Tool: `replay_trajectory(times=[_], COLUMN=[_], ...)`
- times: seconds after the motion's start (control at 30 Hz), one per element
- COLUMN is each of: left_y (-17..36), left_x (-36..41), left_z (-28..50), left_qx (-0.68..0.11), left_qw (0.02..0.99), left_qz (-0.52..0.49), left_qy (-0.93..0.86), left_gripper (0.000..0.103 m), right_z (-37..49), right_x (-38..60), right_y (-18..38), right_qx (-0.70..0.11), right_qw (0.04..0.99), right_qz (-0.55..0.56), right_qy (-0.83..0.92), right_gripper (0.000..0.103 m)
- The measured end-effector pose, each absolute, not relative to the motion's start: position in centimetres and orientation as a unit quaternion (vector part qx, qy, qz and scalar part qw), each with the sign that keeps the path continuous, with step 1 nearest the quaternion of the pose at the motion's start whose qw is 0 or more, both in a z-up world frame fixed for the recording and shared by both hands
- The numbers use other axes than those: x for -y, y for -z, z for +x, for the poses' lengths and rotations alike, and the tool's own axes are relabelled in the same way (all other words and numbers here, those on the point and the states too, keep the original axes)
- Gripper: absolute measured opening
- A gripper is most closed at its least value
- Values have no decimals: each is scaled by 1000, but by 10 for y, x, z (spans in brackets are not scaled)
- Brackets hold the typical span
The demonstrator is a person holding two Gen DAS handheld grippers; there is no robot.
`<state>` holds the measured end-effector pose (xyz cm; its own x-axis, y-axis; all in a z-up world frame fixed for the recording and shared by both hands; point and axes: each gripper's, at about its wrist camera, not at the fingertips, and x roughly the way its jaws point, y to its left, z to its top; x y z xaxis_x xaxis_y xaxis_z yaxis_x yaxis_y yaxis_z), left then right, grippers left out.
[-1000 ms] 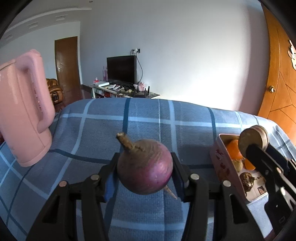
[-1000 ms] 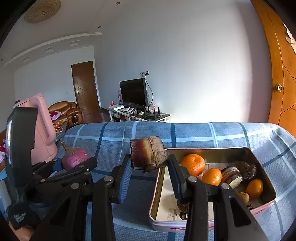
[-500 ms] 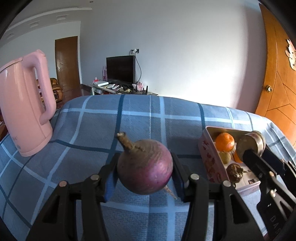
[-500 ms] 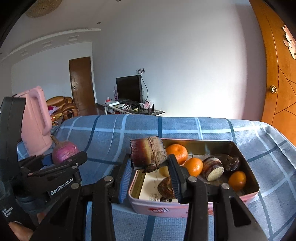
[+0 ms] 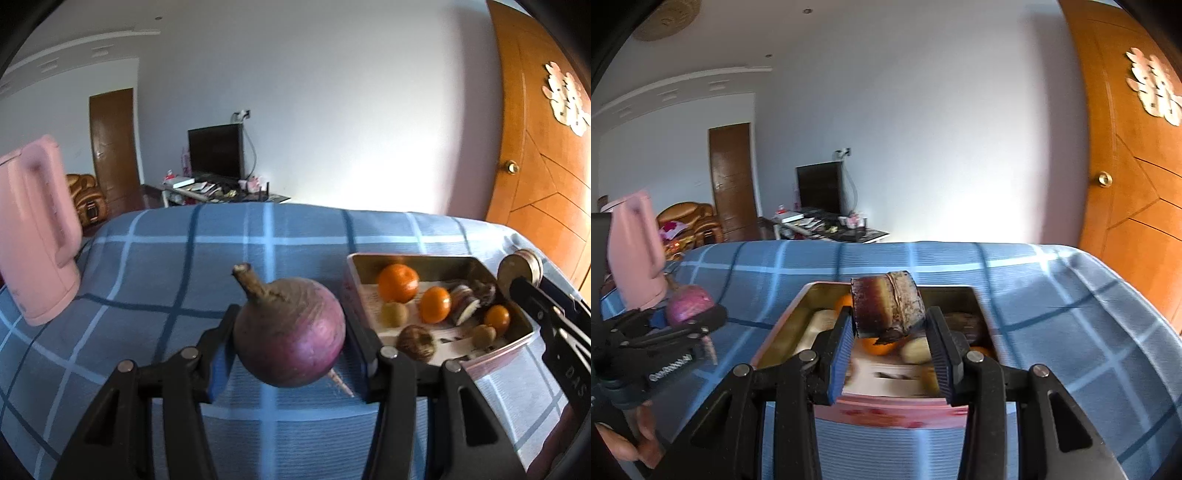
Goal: Organize fruits
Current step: 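Carry the turnip in the left tool over the tin box while the right tool carries the taro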
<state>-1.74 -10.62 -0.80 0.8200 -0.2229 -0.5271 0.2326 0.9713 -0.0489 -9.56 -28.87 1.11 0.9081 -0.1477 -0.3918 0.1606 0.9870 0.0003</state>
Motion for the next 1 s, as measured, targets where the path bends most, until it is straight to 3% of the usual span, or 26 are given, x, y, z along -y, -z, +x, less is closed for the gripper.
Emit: replay_trajectory(times=[0.67, 1.0], left_y=[10, 16], left_x=[209, 217], left_z=[-2, 10], left_qx=[-283, -297], left_qw=[941, 939], left_qz=[53, 60], left_qy=[179, 159], left_gripper=[54, 54], right_z=[-86, -73], right_x=[349, 344], right_y=[-8, 3], right_qx=[-221, -253], right_qw=[966, 961], right_qz=[48, 42], right_qy=[125, 103], right_gripper=[41, 41])
